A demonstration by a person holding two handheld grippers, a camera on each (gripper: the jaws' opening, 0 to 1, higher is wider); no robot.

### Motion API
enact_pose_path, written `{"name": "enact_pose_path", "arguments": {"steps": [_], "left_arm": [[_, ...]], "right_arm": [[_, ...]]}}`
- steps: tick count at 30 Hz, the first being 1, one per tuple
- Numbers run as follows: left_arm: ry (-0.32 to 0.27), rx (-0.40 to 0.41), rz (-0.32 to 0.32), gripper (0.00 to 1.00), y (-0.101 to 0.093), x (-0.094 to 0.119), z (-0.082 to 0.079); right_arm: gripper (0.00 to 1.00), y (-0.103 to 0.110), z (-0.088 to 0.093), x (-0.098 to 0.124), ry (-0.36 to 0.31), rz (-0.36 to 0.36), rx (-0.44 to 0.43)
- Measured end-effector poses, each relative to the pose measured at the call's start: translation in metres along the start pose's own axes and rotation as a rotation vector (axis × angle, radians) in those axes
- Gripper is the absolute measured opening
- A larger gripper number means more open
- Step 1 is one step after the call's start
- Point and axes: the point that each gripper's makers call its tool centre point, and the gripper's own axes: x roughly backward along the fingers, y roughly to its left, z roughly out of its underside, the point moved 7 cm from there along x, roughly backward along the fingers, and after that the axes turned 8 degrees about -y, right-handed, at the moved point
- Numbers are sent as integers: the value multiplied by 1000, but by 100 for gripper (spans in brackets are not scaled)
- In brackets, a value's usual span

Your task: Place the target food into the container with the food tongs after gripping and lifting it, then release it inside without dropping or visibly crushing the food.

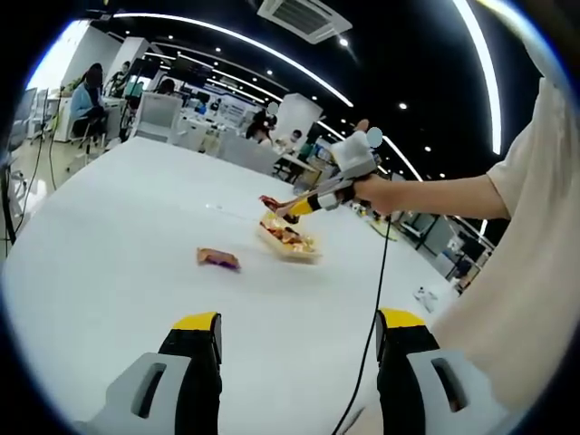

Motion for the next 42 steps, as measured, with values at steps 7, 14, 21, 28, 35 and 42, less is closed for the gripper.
{"name": "enact_pose_path", "arguments": {"steps": [7, 14, 21, 28, 35, 42], "left_arm": [[-6, -12, 13, 69, -9, 2, 1], [-5, -23, 26, 68, -18, 2, 3], [-7, -32, 32, 68, -26, 3, 5], [-4, -37, 30, 68, -31, 3, 7], [-6, -44, 29, 68, -33, 2, 5], [1, -46, 24, 69, -34, 2, 6]], "right_arm": [[21, -13, -2, 18, -7, 34, 7], [21, -25, -3, 40, -19, 73, 14], [21, -40, 4, 57, -18, 105, 9], [21, -53, 12, 70, -23, 131, -11], [21, -66, 20, 77, -16, 150, -19], [21, -82, 24, 81, -14, 169, -25]]}}
